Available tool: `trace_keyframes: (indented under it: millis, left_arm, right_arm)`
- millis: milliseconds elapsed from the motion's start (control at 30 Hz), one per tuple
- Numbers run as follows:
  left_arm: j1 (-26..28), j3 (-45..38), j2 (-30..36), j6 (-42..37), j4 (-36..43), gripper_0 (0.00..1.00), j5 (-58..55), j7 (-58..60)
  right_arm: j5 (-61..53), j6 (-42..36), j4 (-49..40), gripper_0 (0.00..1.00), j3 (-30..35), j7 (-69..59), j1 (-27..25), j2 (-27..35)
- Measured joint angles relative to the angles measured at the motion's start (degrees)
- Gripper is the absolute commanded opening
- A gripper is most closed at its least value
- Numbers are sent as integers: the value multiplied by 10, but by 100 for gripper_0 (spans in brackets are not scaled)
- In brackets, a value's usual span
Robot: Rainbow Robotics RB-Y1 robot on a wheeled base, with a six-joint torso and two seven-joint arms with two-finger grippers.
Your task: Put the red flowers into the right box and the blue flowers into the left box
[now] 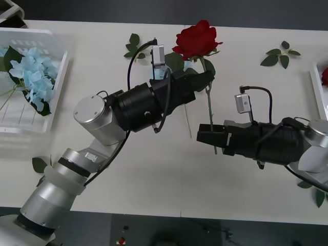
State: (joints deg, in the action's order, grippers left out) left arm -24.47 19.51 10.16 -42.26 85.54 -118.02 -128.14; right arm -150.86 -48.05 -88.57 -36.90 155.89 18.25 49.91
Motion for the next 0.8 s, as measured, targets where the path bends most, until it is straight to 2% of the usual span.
trace_keyframes:
  millis: [167,200,233,267,300,767,800]
  left_arm:
    - [0,0,0,0,0,0,0,2]
    - [0,0,0,0,0,0,0,5]
    - [0,0,0,0,0,0,0,12]
    - [0,0,0,0,0,0,0,23]
    - [0,0,0,0,0,0,0,34]
    - [0,0,1,0,0,1,0,37]
    - [0,0,1,1,0,19,0,37]
  right_arm:
    - [3,13,0,100,0,0,6,-14]
    - [3,17,0,95,0,0,8,-16]
    - [4,19,0,68,0,0,10,-17]
    - [4,20,0,11,0,0,12,-18]
    - [4,20,0,0,0,0,13,-18]
    - [4,20,0,0,0,0,15,-18]
    - [4,20,0,0,0,0,15,-18]
